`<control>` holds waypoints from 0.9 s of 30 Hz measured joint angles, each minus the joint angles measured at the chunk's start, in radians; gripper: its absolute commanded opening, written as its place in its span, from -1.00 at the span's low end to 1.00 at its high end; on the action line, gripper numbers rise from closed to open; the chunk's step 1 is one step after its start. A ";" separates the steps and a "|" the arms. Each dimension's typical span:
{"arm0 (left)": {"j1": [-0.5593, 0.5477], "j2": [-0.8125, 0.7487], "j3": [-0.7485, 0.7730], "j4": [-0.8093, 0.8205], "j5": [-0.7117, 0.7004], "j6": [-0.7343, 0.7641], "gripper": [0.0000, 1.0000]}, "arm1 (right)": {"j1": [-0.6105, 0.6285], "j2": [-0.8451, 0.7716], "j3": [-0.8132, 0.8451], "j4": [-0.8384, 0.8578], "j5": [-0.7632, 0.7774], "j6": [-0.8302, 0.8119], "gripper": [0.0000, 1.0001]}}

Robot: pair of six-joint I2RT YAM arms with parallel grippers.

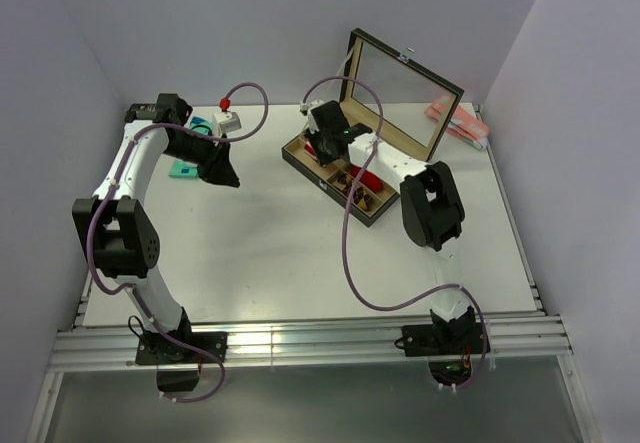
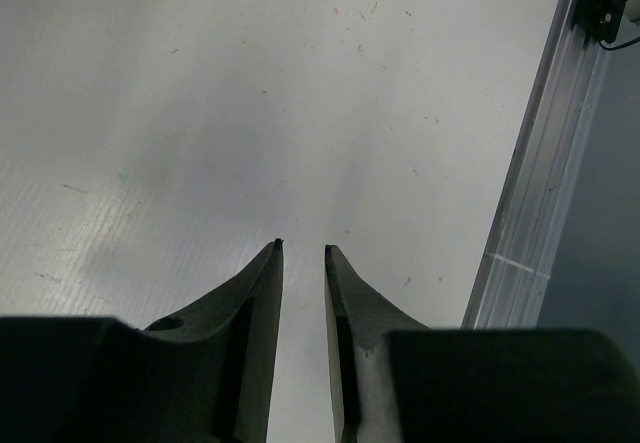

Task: Roll the socks
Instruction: Place the sock in the storage box.

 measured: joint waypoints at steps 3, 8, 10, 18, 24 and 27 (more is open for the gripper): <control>0.000 0.000 0.000 -0.002 0.007 0.001 -0.43 | -0.002 0.025 0.011 -0.010 -0.006 0.000 -1.00; 0.000 0.002 0.000 -0.010 0.014 0.002 -0.43 | -0.004 0.101 0.074 -0.050 -0.034 -0.005 -1.00; 0.000 0.005 0.000 -0.013 0.014 0.002 -0.43 | -0.005 0.122 0.090 -0.066 -0.044 -0.007 -1.00; 0.000 0.021 0.001 -0.025 0.019 0.003 -0.44 | -0.013 0.163 0.138 -0.119 -0.090 -0.006 -1.00; 0.000 0.048 0.002 -0.027 0.031 0.005 -0.43 | -0.015 0.174 0.148 -0.135 -0.102 -0.002 -0.75; 0.000 0.058 0.002 -0.027 0.031 0.005 -0.43 | -0.015 0.176 0.148 -0.135 -0.102 0.005 -0.33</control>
